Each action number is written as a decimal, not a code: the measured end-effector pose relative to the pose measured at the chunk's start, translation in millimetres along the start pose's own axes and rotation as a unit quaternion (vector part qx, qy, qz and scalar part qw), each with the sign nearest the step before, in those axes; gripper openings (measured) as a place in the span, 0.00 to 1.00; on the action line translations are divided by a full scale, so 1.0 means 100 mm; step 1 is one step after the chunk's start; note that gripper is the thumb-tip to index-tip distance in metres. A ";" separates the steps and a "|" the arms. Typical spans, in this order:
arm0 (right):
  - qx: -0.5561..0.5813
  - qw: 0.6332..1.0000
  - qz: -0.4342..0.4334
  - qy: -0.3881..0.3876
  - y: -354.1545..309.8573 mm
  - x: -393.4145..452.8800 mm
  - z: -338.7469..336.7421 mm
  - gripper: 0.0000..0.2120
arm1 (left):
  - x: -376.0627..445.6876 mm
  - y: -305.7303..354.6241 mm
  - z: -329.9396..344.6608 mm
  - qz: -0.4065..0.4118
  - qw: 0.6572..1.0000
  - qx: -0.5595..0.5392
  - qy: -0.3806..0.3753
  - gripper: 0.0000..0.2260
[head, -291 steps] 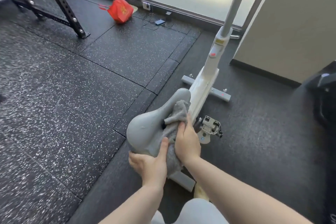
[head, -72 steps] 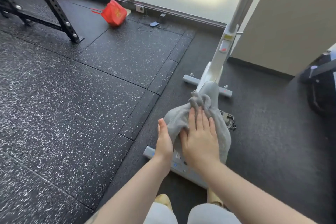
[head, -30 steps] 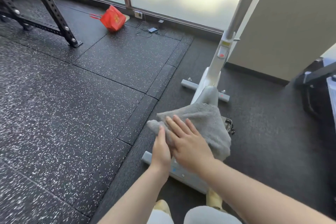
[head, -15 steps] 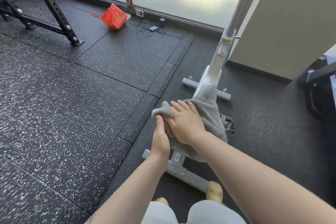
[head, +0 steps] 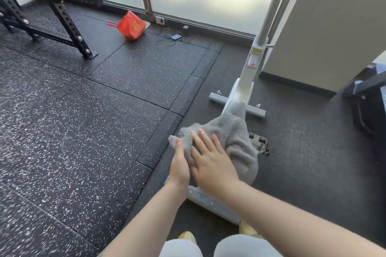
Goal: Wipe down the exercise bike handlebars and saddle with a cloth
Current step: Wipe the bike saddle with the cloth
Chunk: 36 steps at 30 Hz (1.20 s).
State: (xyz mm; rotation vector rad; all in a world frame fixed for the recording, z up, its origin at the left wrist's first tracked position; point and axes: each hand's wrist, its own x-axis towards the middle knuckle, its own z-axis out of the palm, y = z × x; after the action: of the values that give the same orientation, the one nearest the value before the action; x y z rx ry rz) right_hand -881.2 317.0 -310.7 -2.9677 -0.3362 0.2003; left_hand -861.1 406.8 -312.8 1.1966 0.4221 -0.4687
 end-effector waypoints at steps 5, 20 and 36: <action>0.039 0.997 -0.055 -0.033 0.45 0.52 -0.25 0.21 | 0.00 0.00 0.04 -0.008 0.999 0.031 0.032 0.24; 0.021 0.995 0.080 0.047 -0.11 0.08 0.07 0.26 | 0.01 -0.07 -0.02 -0.025 0.998 -0.043 -0.026 0.22; 0.007 0.998 -0.058 -0.002 0.22 0.25 -0.17 0.22 | 0.08 -0.08 -0.11 -0.021 0.999 -0.025 -0.006 0.28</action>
State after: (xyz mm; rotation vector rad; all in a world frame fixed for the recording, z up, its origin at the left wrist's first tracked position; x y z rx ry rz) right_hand -850.3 299.6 -300.3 -2.9228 -0.5043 0.1945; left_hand -859.9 413.8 -326.5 1.1374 0.4473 -0.4980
